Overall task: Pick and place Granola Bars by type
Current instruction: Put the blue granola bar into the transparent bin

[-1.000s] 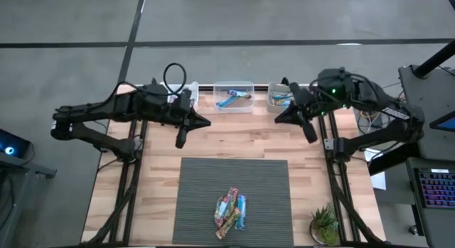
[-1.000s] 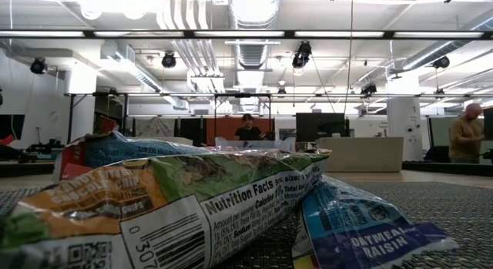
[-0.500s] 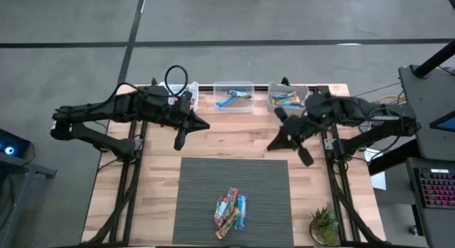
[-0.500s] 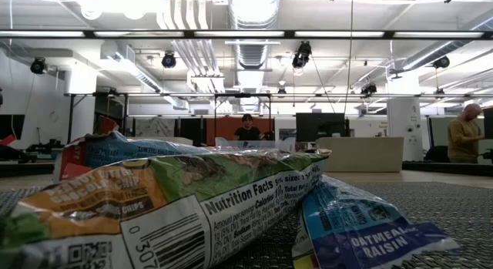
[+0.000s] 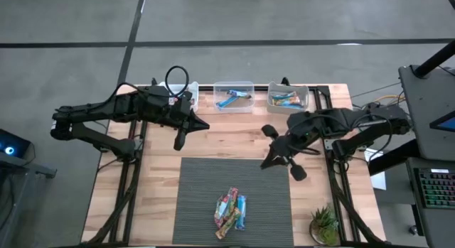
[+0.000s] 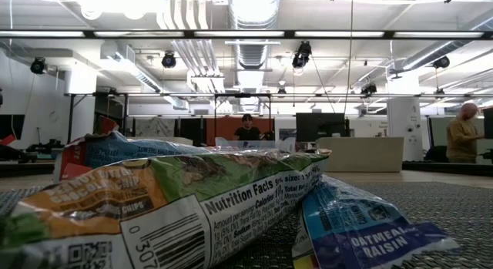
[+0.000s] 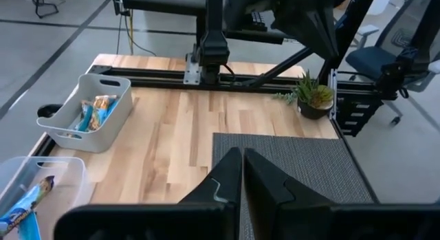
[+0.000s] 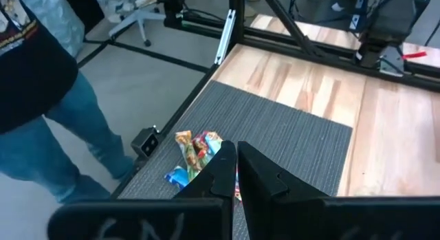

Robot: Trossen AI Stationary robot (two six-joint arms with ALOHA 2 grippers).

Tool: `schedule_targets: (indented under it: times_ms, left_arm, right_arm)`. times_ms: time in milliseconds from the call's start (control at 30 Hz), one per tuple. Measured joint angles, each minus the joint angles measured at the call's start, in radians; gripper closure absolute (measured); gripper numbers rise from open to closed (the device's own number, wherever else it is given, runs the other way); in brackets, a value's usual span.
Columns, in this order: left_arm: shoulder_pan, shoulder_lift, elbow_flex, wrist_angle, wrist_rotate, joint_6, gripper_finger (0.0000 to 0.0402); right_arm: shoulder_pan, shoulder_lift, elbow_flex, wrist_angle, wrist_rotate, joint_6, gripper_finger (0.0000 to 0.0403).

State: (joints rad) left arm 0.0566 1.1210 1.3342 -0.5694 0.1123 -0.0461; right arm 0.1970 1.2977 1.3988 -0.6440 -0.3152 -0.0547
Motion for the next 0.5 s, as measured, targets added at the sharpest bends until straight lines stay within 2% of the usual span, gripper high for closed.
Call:
schedule_targets:
  times_ms: [333, 500]
  left_arm:
    - [-0.001, 0.0, 0.0, 0.0, -0.001, 0.022, 0.0401]
    - [-0.001, 0.0, 0.0, -0.001, -0.001, 0.023, 0.0401]
  right_arm:
    - [0.001, 0.063, 0.001, 0.079, 0.0, -0.006, 0.0392]
    - [0.004, 0.089, 0.008, 0.121, 0.001, -0.005, 0.0367]
